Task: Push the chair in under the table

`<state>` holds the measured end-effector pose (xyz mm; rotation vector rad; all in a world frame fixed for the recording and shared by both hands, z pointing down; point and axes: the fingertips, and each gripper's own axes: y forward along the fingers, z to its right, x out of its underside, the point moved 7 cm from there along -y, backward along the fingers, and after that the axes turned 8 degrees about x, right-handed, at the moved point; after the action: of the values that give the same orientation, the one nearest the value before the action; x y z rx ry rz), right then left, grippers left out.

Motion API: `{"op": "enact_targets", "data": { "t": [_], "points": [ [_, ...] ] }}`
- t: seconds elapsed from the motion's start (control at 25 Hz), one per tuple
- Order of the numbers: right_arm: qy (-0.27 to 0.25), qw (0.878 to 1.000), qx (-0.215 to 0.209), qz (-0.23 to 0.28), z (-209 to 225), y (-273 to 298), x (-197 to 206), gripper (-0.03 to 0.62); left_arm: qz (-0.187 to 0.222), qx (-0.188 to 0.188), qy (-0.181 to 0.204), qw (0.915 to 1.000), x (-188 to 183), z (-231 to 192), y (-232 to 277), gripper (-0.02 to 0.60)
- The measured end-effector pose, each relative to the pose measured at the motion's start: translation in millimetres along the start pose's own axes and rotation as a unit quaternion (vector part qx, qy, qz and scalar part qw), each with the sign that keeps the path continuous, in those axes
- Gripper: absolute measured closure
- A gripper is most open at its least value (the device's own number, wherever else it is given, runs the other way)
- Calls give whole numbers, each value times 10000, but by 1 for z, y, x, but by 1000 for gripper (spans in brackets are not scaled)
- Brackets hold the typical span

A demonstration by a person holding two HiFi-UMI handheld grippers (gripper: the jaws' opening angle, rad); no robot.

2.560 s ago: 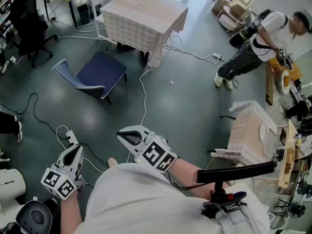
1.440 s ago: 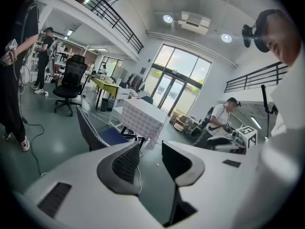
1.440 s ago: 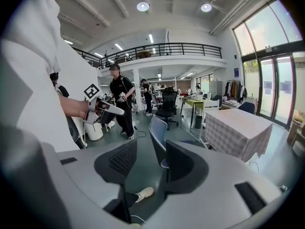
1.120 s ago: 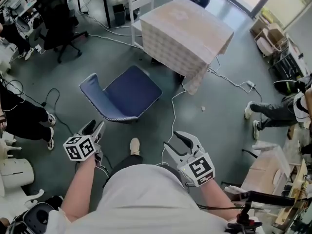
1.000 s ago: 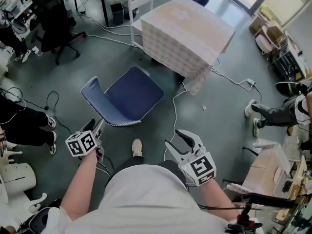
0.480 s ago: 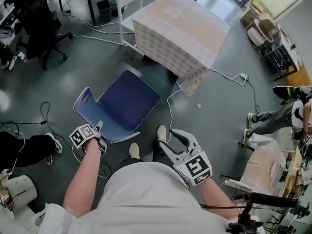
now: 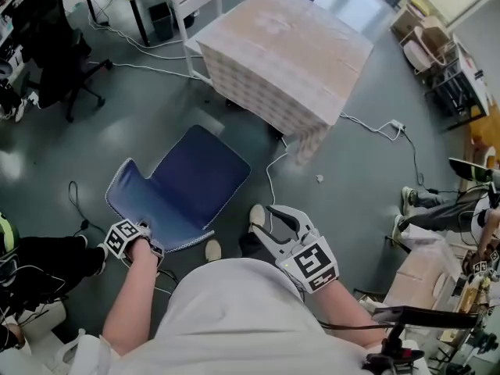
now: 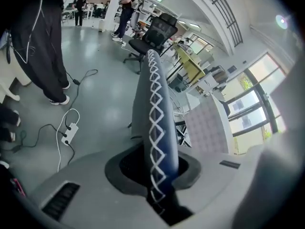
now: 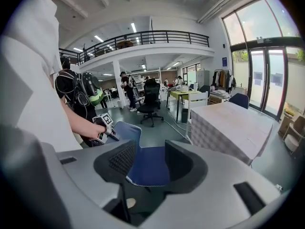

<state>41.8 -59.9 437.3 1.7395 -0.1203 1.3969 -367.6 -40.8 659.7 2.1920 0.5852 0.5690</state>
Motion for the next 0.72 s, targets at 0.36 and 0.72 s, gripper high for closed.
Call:
{"op": "enact_targets", "data": {
  "t": [0.36,0.72],
  "points": [
    [141,9997,-181,-96,85,16,-3,396,46,106,-78,9999,8,69,50,511],
    [347,9993,-61,-126,152,14,5,396,51,155,-113,9998,3,139,103,512]
  ]
}}
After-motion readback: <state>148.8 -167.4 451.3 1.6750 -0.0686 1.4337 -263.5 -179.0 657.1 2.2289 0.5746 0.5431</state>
